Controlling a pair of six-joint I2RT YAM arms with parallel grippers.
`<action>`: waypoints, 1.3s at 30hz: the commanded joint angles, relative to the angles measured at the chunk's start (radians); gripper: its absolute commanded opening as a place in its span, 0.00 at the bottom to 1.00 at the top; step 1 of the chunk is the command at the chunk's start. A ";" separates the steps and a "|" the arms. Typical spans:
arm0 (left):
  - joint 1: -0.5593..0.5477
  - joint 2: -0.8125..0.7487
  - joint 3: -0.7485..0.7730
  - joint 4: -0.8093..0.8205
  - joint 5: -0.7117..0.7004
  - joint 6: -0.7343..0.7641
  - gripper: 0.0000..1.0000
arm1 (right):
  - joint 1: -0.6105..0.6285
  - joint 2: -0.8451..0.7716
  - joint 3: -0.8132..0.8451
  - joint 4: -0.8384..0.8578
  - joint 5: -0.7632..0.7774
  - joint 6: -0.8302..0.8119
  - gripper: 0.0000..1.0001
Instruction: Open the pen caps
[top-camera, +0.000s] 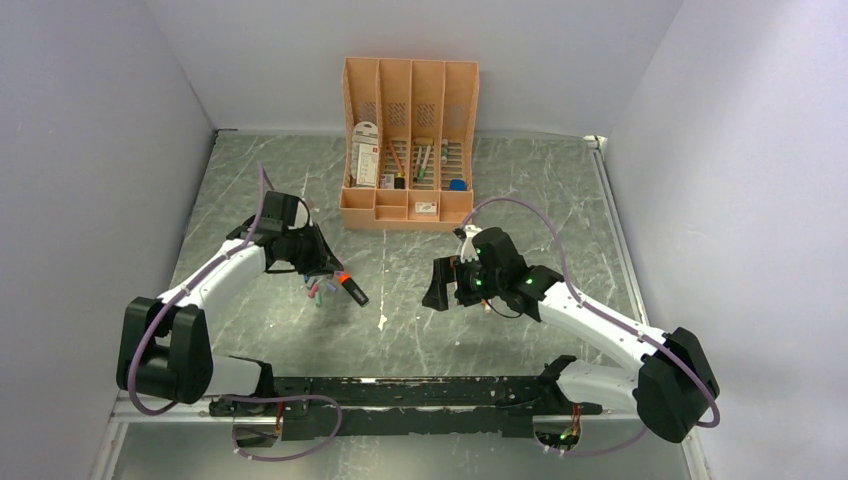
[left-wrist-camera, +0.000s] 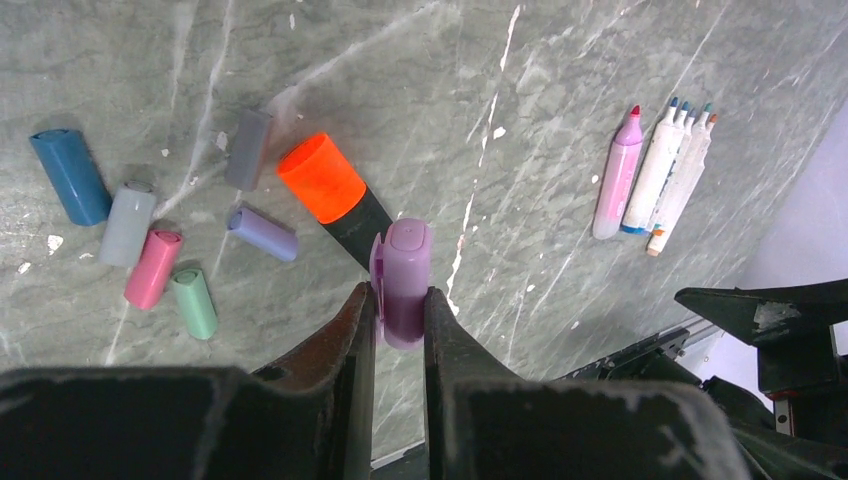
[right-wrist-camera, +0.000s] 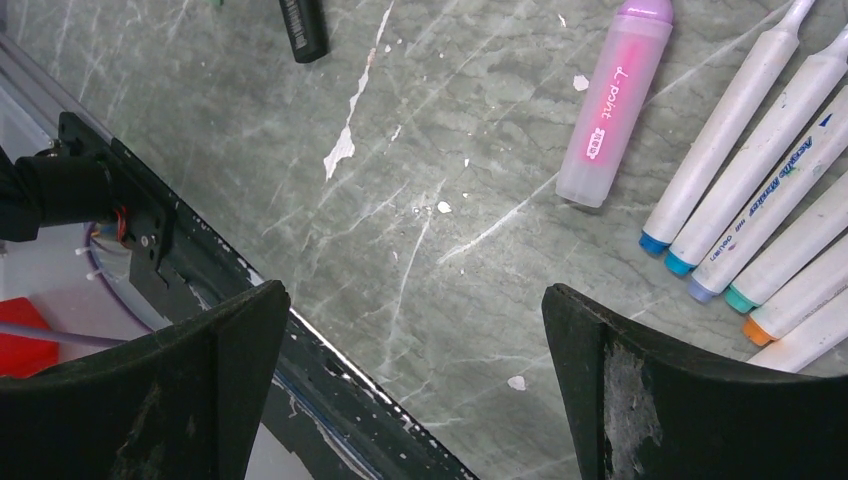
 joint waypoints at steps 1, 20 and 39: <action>0.006 0.008 0.031 -0.019 -0.029 0.003 0.25 | -0.003 -0.012 -0.013 0.029 -0.015 -0.014 1.00; 0.014 0.030 -0.008 -0.052 -0.136 0.004 0.27 | -0.003 -0.035 0.060 -0.086 0.008 -0.033 1.00; 0.027 0.084 0.090 -0.230 -0.394 0.079 0.28 | -0.001 0.081 0.127 -0.057 -0.046 -0.035 1.00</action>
